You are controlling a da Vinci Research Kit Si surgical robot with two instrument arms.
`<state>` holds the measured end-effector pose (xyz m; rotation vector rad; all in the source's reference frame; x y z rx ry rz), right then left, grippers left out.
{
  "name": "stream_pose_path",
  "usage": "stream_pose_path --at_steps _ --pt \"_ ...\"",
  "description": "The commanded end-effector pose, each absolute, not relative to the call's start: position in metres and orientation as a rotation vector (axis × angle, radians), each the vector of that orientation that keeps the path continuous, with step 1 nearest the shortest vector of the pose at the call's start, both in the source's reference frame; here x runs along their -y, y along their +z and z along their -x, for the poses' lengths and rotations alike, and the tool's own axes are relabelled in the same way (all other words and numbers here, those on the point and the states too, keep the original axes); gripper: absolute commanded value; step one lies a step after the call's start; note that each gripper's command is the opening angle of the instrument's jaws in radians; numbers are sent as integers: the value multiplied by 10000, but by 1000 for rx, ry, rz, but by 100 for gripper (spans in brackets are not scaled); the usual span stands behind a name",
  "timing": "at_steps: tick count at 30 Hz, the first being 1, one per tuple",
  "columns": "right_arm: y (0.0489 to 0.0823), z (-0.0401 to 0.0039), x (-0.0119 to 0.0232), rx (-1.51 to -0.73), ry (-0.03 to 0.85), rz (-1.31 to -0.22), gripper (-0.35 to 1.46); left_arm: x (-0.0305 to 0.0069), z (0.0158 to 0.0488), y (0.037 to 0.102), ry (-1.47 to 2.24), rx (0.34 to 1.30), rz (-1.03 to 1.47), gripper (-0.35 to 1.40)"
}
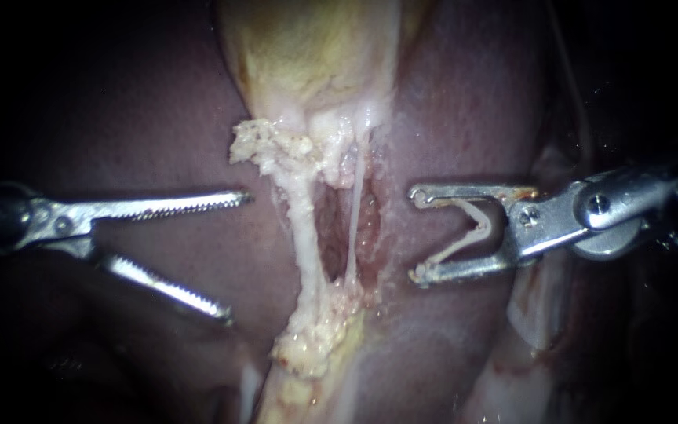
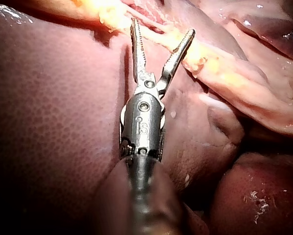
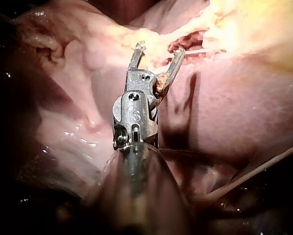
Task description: Grabbing gallbladder
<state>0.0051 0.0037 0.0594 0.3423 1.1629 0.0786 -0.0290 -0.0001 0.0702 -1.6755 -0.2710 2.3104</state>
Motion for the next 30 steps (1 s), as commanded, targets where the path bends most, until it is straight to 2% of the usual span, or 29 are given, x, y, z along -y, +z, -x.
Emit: stream_pose_path --at_steps 1,6,13,20,27,30 --pt "594 -51 -37 -1163 78 -343 50 -1 288 700 2308 275 1678 69" --pt "594 -51 -37 -1163 78 -342 50 -25 279 677 2298 245 1637 62" --pt "594 -51 -37 -1163 78 -342 50 -61 277 656 2305 139 1641 59" --pt "595 -51 -37 -1163 78 -342 50 -79 292 673 2318 85 1620 61" --pt "595 -52 -36 -1163 78 -342 50 -89 294 697 2320 55 1594 61" --pt "595 -52 -36 -1163 78 -342 50 -86 296 706 2320 43 1592 51"
